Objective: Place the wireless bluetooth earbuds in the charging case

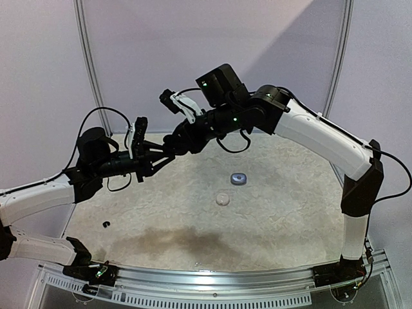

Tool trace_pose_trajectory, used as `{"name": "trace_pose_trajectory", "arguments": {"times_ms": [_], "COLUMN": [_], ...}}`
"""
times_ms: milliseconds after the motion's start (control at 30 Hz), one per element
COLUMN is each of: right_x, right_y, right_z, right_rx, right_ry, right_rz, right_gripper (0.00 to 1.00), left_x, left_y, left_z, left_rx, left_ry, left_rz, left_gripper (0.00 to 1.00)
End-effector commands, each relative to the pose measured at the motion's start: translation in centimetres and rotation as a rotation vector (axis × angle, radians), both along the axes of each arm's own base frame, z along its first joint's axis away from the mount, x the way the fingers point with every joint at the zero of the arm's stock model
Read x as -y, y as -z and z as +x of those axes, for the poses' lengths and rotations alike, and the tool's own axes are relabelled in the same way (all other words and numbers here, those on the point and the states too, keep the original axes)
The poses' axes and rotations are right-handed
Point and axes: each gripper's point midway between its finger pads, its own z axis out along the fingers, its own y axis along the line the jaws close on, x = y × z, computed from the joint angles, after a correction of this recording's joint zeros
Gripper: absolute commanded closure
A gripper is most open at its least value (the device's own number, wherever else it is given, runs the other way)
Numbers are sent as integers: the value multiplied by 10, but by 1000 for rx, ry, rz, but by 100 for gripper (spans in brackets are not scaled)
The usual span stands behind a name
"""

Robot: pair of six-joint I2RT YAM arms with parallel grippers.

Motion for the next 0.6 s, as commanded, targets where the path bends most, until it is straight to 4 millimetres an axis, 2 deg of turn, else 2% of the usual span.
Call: {"name": "trace_pose_trajectory", "arguments": {"times_ms": [0,267,400,567], "right_x": [7,12,16,22], "right_y": [20,21,18,24], "right_z": [-24,-43,-57,-63], "right_rx": [-78,-89,12,55], "right_ry": [-56,-130,-230,-281], "right_rz": [-77,-106,-143,-191], "right_gripper": [95,99,100,100], "left_x": [-3,3,6,8], "left_y": [-47,-43,-43,-44], "left_z": [-7,-21,-32,-43], "left_rx": [162,229,231,233], "left_ry": [17,117,200,275], "left_rz": [-75,-32,-29,-33], "left_gripper": [100,100,100,100]}}
